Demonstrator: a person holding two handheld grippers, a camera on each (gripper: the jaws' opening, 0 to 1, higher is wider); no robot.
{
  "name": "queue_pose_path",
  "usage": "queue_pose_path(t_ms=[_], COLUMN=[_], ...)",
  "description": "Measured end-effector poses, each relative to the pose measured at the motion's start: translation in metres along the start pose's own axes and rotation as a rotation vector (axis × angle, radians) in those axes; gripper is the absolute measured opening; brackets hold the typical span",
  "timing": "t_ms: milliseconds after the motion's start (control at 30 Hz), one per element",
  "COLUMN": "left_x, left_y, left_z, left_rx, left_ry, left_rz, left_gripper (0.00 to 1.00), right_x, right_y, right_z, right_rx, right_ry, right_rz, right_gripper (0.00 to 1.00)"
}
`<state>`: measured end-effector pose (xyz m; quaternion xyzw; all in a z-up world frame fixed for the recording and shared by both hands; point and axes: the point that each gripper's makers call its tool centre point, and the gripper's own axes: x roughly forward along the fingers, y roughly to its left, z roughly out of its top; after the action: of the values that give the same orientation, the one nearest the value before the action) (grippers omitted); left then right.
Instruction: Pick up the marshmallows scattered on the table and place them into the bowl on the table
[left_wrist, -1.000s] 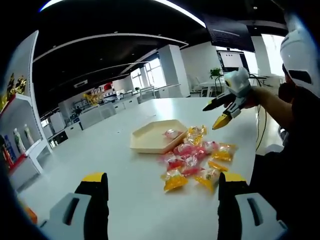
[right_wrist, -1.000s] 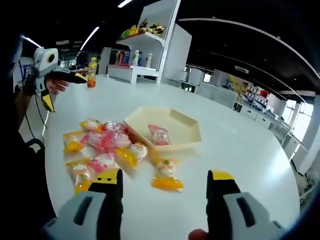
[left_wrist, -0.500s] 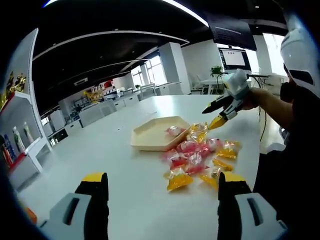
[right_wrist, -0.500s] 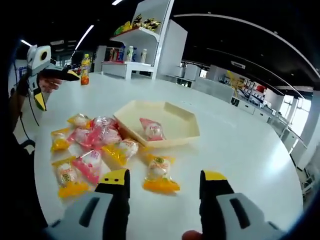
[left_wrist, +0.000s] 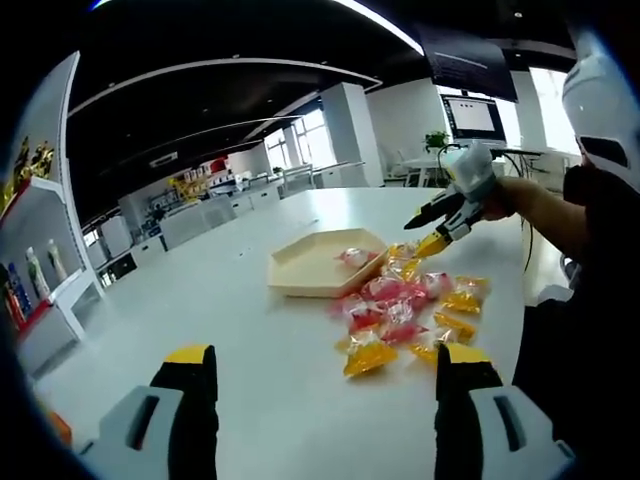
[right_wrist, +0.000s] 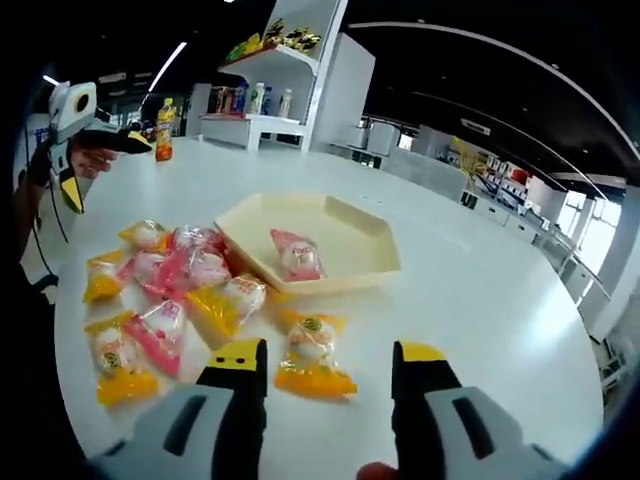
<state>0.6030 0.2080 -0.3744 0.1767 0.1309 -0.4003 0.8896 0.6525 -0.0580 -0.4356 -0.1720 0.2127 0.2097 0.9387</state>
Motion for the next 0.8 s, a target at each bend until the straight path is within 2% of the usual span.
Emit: queue_pose_path(t_ms=[167, 433, 533, 800], left_x=[-0.002, -0.004, -0.004, -0.005], left_y=[0.004, 0.008, 0.008, 0.008], left_z=[-0.001, -0.003, -0.002, -0.004], left_rx=[-0.001, -0.01, -0.008, -0.011], left_ry=[0.0, -0.002, -0.003, -0.002], left_rz=[0.008, 0.018, 0.019, 0.023], left_gripper=[0.9, 0.89, 0.89, 0.89], right_x=[0.006, 0.012, 0.013, 0.016], right_y=[-0.003, 0.005, 0.007, 0.007], right_z=[-0.001, 0.0, 0.002, -0.002], right_rx=[-0.03, -0.017, 0.002, 0.023], right_ry=[0.007, 0.013, 0.002, 0.009], right_rz=[-0.025, -0.007, -0.007, 0.002], right_gripper=[0.44, 0.38, 0.24, 0.27])
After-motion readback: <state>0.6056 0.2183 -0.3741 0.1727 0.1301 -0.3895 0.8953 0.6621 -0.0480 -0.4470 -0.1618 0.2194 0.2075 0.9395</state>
